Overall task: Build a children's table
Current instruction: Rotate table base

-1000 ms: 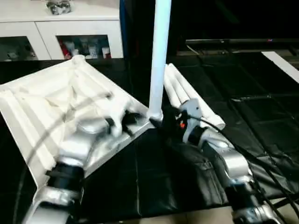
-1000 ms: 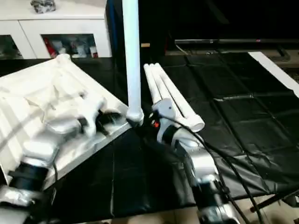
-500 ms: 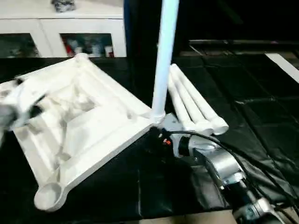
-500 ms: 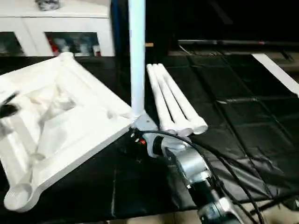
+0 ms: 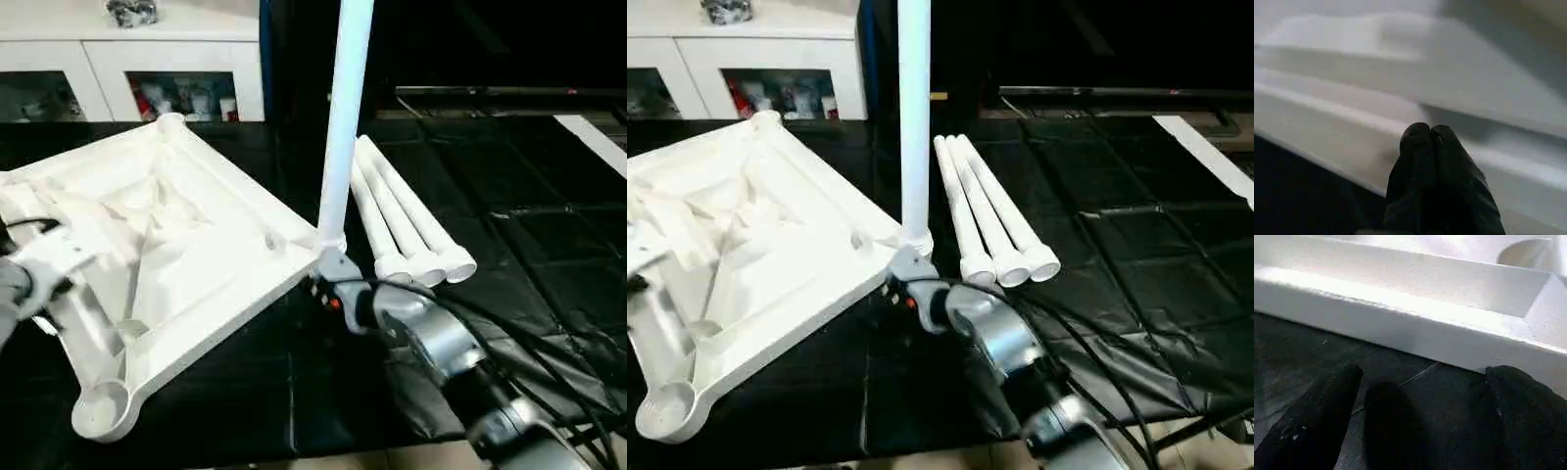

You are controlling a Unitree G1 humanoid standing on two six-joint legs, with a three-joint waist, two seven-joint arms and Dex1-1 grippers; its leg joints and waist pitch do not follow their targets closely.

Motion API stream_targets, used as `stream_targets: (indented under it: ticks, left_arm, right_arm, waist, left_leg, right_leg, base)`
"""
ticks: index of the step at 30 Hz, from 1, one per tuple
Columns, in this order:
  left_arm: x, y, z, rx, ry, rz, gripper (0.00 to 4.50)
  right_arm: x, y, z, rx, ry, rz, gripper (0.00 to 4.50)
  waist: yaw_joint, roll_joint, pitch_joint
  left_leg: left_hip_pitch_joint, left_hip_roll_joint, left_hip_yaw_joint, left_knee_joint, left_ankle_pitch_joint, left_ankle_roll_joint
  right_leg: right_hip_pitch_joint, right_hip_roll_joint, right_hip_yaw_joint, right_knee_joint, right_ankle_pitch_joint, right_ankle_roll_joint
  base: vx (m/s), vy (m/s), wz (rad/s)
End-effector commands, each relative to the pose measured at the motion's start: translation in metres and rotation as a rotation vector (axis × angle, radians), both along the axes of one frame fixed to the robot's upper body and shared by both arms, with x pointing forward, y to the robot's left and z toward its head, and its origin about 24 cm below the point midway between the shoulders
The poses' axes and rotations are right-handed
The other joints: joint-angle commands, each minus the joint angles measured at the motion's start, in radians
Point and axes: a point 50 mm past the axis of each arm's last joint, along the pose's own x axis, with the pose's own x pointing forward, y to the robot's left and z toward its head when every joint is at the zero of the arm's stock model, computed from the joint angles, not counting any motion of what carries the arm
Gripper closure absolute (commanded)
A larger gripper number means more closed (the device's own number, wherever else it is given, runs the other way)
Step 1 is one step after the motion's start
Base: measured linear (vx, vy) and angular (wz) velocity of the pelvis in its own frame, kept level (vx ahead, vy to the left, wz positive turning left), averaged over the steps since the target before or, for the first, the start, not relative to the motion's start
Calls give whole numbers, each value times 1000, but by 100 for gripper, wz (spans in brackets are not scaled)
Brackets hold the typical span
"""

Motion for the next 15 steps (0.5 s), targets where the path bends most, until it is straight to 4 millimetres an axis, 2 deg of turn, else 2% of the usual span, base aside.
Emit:
stream_targets:
  ticks: [1, 2, 5, 6, 7, 8, 9, 12, 14, 15]
  left_arm:
    - [-8, -8, -9, -27, 94, -53, 444]
    - [-10, -10, -11, -36, 115, -67, 444]
    - [-22, -23, -19, -120, 212, -142, 444]
    - [-26, -29, -22, -161, 244, -176, 444]
    - [-33, -44, -26, -249, 299, -227, 444]
    - [-34, -46, -26, -261, 305, -232, 444]
    - [-36, -53, -27, -300, 320, -266, 444]
    - [-40, -73, -26, -421, 342, -346, 444]
    - [-40, -80, -26, -462, 346, -359, 444]
    - [-41, -89, -25, -507, 351, -383, 444]
  right_arm:
    - [8, 3, 6, 8, -47, -35, 0]
    - [9, 4, 6, 11, -46, -44, 0]
    - [14, 10, 4, 16, -36, -94, 0]
    - [16, 12, 2, 14, -31, -108, 0]
    - [18, 16, 0, 8, -41, -129, 0]
    - [19, 17, 0, 8, -43, -132, 0]
    - [20, 19, 0, 14, -38, -144, 0]
    - [23, 25, 1, 27, -37, -160, 0]
    - [23, 27, 2, 31, -39, -161, 0]
    - [24, 30, 3, 35, -41, -159, 0]
  waist:
    - [-4, 35, -63]
    - [-4, 37, -64]
    - [-9, 35, -60]
    - [-11, 36, -60]
    - [-12, 31, -58]
    - [-12, 34, -58]
    - [-15, 29, -56]
    - [-17, 30, -57]
    - [-19, 31, -56]
    - [-23, 25, -57]
  left_leg:
    - [17, 38, -23, -75, -297, -55]
    - [22, 39, -21, -74, -306, -56]
    - [24, 38, -22, -75, -337, -58]
    - [24, 38, -23, -74, -340, -60]
    - [25, 40, -22, -75, -344, -62]
    - [25, 39, -23, -75, -347, -63]
    - [25, 39, -21, -74, -349, -62]
    - [24, 37, -20, -74, -337, -58]
    - [22, 37, -19, -75, -331, -62]
    - [20, 37, -19, -74, -332, -62]
  right_leg:
    - [43, -84, 56, -69, -189, -201]
    - [39, -84, 57, -71, -195, -201]
    - [37, -85, 59, -74, -234, -205]
    - [37, -85, 59, -74, -242, -207]
    - [35, -89, 60, -75, -265, -208]
    - [34, -87, 60, -74, -273, -209]
    - [33, -87, 61, -77, -282, -207]
    - [33, -85, 62, -74, -280, -202]
    - [34, -81, 61, -73, -274, -196]
    - [37, -82, 61, -69, -275, -194]
  base:
    - [0, 0, 0]
    - [0, 0, 0]
    - [0, 0, 0]
    - [0, 0, 0]
    - [0, 0, 0]
    - [0, 0, 0]
    - [0, 0, 0]
    - [0, 0, 0]
    - [0, 0, 0]
    - [0, 0, 0]
